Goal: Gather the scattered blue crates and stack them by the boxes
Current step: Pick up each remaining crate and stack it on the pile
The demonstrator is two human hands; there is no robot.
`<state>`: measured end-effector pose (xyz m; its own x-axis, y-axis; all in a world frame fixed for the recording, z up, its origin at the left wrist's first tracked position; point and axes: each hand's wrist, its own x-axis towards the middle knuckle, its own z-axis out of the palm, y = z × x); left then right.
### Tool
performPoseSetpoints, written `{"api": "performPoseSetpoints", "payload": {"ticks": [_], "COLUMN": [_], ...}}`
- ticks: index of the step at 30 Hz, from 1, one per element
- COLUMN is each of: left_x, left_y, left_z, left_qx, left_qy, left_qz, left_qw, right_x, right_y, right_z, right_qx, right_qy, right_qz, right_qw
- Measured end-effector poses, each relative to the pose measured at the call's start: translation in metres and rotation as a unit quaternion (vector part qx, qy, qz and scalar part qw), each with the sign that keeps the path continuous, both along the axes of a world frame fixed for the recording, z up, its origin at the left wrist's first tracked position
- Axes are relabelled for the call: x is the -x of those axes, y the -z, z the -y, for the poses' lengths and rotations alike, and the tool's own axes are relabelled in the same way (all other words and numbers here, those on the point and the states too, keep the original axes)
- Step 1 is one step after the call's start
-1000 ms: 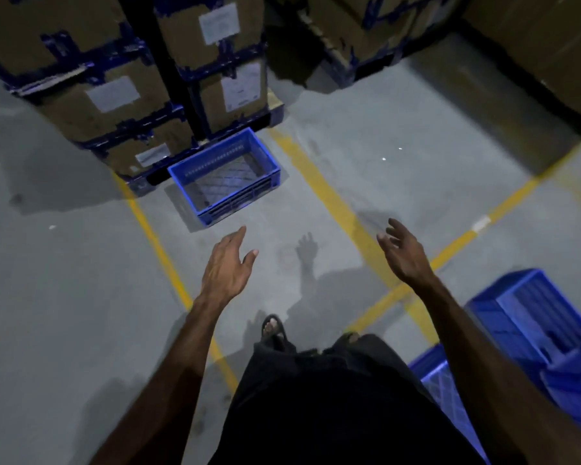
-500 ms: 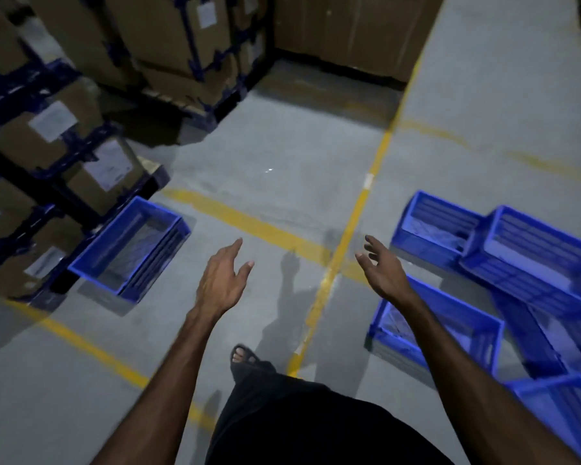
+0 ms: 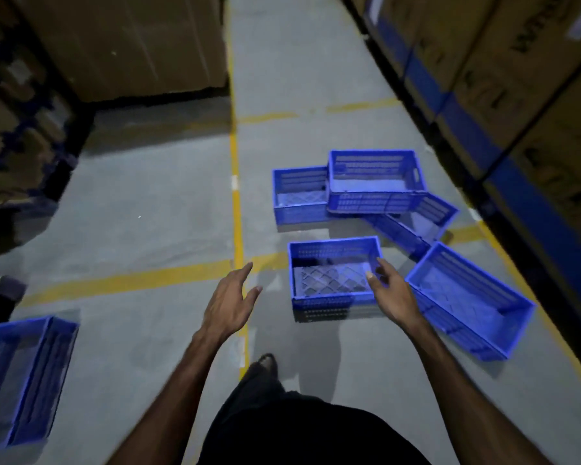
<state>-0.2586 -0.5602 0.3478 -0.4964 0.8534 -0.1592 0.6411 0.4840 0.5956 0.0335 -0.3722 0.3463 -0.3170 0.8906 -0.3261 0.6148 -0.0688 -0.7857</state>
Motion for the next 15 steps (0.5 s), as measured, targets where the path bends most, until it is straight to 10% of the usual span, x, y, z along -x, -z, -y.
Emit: {"api": "performPoseSetpoints", "payload": {"ticks": [15], "left_x": [-0.104], "left_y": [0.012], "left_z": [-0.201], "left_qx": [0.01], "left_qy": [0.268], "left_qz": [0.044], "left_qw": [0.962], "right_x": [-0.145], "right_y": [0.001], "right_z": [-0.027], "right_qx": [0.033], "right_qy": [0.255], "right_qz": [0.011], "right_qw": [0.966]}}
